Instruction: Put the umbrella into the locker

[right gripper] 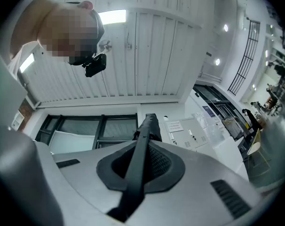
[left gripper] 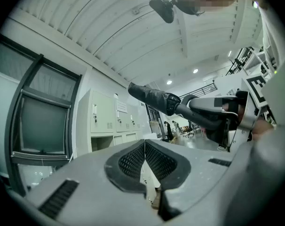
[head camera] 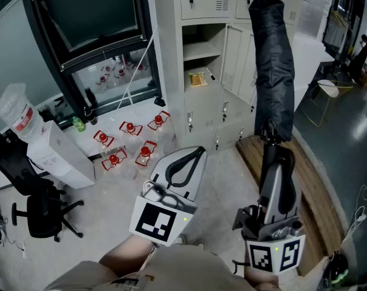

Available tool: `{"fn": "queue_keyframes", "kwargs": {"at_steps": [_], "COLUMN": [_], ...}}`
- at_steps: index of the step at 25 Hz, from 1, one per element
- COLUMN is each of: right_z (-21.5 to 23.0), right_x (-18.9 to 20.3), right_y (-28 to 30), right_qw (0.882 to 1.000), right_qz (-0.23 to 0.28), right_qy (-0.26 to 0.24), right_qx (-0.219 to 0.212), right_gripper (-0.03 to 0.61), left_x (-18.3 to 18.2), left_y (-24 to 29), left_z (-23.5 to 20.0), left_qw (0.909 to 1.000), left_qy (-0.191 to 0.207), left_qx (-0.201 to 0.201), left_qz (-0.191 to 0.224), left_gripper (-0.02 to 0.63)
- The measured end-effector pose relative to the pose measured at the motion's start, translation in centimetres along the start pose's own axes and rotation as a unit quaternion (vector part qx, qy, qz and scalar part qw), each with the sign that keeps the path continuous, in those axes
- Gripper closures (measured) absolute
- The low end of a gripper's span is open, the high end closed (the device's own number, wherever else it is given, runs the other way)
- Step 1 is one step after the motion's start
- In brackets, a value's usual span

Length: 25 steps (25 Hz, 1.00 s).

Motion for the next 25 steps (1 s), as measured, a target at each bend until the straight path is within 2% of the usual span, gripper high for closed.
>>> {"fn": "queue_keyframes", "kwargs": {"at_steps": [8, 20, 25], "right_z": [-0.2, 1.9, 3.2], "right_x": [-0.4, 0.1, 0.7], "right_y": [-0.1, -1.1, -1.9], "right_qw": [1.000, 1.000, 0.999], "right_qz": [0.007, -0.014, -0.027], "right_qy": [0.009, 0.014, 0.018], "right_qx": [-0.004, -0.009, -0.015], "right_gripper": [0.560, 0.560, 0.560], "left_x": [0.1, 0.9, 0.7], "left_y": [-0.1, 1.1, 0.8], "left_z": [0.1, 1.9, 2.9], "left_qw": [1.0000, 0.9999, 0.9994], "left_qy": [0.005, 0.010, -0.009], "left_qx": [0.002, 0.003, -0.026], "left_qz": [-0.004, -0.011, 0.021], "left_gripper": [0.604, 0.604, 0.604]}}
Point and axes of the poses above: the fingertips, and each gripper's own axes: y forward along the fingers, z to its right, x out of its underside, the point moved 4 cm from there along -y, backward along the fingers, and after that the axes turned 10 degrees about -y, right-handed, at the moved point
